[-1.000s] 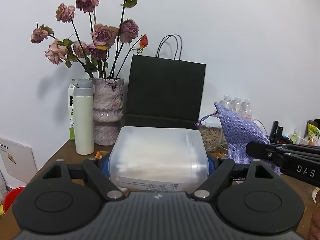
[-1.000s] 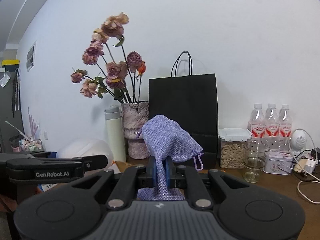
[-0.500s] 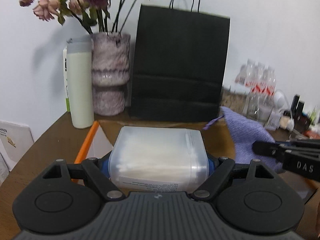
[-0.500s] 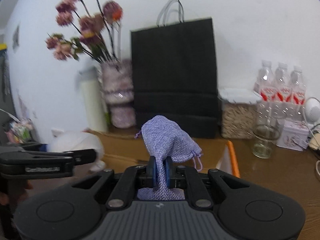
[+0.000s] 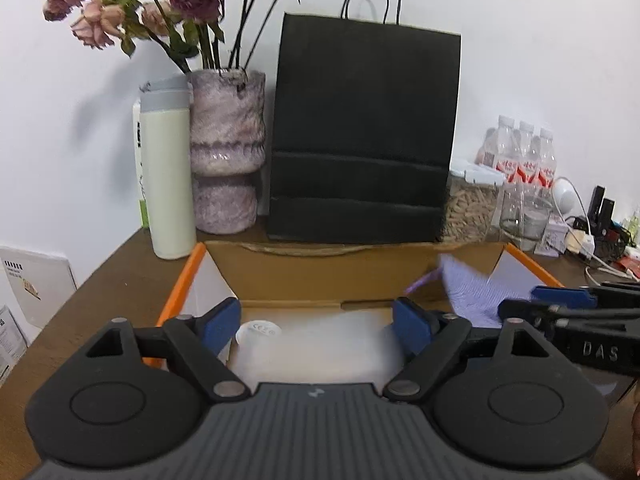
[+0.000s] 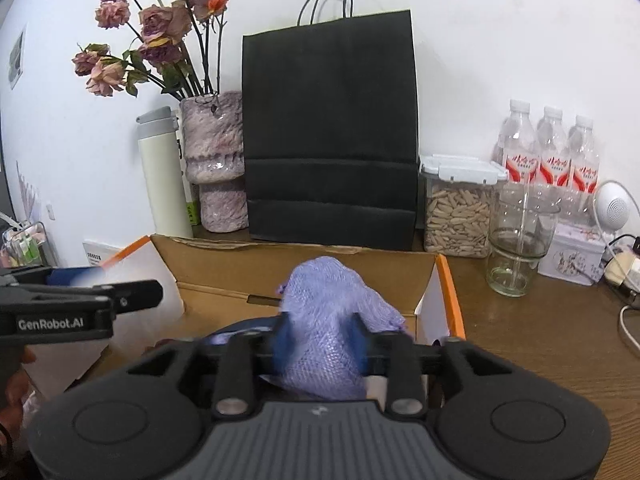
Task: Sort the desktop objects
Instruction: 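Release the plastic box into the box while the right releases the pouch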
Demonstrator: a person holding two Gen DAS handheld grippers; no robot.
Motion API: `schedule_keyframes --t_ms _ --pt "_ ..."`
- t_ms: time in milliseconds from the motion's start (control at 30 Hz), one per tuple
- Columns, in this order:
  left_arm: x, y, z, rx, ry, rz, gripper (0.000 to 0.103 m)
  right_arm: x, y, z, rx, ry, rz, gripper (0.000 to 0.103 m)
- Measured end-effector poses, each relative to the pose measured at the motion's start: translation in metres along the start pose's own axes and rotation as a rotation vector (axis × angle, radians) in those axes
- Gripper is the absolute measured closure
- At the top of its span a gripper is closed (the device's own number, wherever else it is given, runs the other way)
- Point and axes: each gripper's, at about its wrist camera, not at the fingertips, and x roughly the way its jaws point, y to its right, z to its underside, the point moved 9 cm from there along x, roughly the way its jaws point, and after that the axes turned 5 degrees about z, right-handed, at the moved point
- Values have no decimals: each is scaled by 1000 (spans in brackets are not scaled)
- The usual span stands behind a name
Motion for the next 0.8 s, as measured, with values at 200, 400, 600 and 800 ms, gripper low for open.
schedule_keyframes --t_ms 200,400,600,800 --pt "-6 5 -6 19 37 5 0 -7 -3 -6 2 28 5 0" --pt "-4 5 -4 20 25 -2 0 -8 -5 -5 -13 18 24 0" --pt "-8 5 -5 15 40 1 0 -12 -4 -8 -14 31 40 0" --pt "-21 5 -7 14 73 7 0 -24 -8 -10 -37 63 52 0"
